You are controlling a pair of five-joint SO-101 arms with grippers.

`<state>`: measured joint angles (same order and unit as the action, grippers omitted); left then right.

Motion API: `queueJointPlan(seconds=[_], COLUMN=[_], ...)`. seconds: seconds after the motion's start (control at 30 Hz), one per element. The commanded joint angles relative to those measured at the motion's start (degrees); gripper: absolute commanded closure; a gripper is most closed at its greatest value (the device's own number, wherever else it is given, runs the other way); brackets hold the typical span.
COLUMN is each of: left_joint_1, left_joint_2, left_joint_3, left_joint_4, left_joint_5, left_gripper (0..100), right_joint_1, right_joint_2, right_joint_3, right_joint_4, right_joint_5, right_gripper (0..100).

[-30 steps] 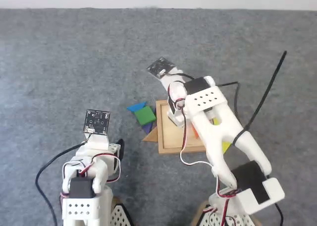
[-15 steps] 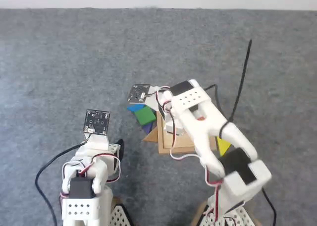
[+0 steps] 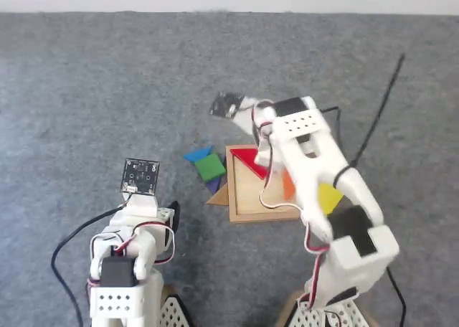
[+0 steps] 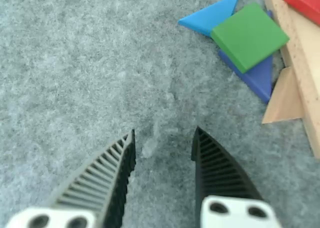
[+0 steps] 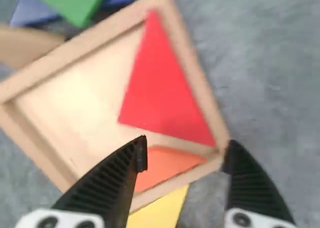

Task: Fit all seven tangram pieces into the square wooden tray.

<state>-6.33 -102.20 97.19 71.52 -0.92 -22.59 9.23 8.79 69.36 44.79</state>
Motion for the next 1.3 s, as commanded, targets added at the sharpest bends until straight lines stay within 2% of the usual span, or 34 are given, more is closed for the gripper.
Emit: queueJointPlan(seconds=[0.0,0.13,0.3,0.5,0.7,0.77,1.03,1.27], left_joint_1=[-0.2,-0.2,-0.2,-0.2,-0.2,-0.2,-0.2,-0.2], left_joint_2=[-0.6,-0.6,-0.6,-0.6,-0.6,-0.6,-0.6,-0.6], left_joint_3=[-0.7,-0.7,-0.7,-0.7,-0.7,-0.7,-0.7,-0.7], left_joint_4=[0.1,0.1,0.1,0.1,0.1,0.1,0.1,0.1], left_joint_5=[0.5,0.5,0.5,0.5,0.5,0.5,0.5,0.5], left_gripper=[82,82,82,82,82,82,82,82], right_joint_1=[-0.1,-2.7,-5.0,-3.8,0.3,1.0,1.4,2.0], right_joint_2=[-6.5,-4.4,5.3,13.3,10.7,9.7,8.6,-0.8], right_joint_3=[-2.5,-2.0,-0.2,0.0,0.2,0.2,0.3,-2.6], right_joint_4=[-4.4,-8.0,-13.1,-14.7,-13.0,-10.9,-7.2,-6.9], right_joint_5=[-7.2,-13.2,-13.5,-13.5,-12.8,-10.5,-7.6,-11.6], right_gripper=[64.4,62.5,62.4,62.5,62.5,62.5,62.6,62.4])
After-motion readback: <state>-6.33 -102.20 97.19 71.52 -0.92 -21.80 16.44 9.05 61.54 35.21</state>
